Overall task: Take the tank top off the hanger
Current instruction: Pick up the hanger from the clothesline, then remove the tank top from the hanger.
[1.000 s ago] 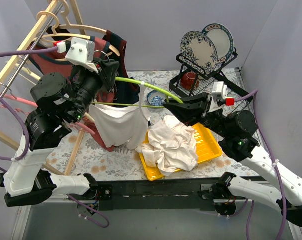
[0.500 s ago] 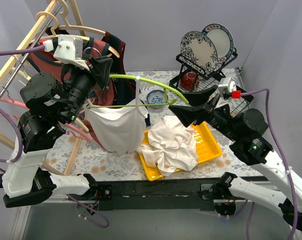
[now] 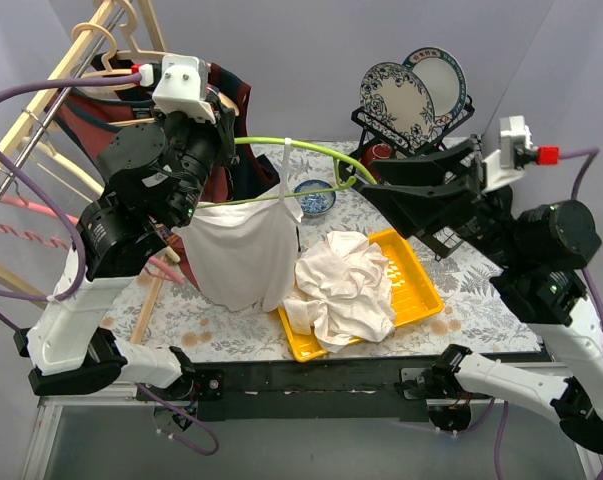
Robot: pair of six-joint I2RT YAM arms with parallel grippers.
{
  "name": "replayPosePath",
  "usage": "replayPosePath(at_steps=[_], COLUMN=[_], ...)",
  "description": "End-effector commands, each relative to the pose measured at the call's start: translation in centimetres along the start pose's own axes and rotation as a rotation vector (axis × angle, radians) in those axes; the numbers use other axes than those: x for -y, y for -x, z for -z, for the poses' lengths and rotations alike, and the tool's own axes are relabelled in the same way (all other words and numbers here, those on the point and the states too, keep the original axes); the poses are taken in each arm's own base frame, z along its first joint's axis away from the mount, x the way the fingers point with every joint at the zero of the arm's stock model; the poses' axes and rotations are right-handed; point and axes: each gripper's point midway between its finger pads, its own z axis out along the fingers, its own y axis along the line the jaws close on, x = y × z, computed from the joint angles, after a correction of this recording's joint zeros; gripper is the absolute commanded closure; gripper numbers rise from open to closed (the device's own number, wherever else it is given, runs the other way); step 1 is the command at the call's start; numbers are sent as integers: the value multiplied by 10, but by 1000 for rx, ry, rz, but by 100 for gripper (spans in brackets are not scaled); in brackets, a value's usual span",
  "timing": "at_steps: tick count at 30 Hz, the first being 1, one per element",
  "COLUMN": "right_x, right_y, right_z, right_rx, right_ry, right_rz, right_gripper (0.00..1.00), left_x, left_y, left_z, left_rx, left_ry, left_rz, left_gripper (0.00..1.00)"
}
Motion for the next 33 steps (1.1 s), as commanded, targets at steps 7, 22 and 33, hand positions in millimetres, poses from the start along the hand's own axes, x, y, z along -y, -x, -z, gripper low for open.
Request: replayPosePath(at_steps=[7, 22, 33], right_x=[37, 60, 61], right_y=[-46, -87, -76], right_z=[-75, -111, -111], right_rx=[-150, -166, -83], right_ry=[-73, -161, -182], right_rz=[-103, -122, -113], right_gripper=[36, 41, 99], left_x=[-19, -15, -22], left_y=[18, 16, 9], left_z=[5, 4, 8], left_rx=[45, 37, 26], left_ry=[96, 84, 113], left_rz=[68, 87, 76], left_gripper=[100, 100, 100])
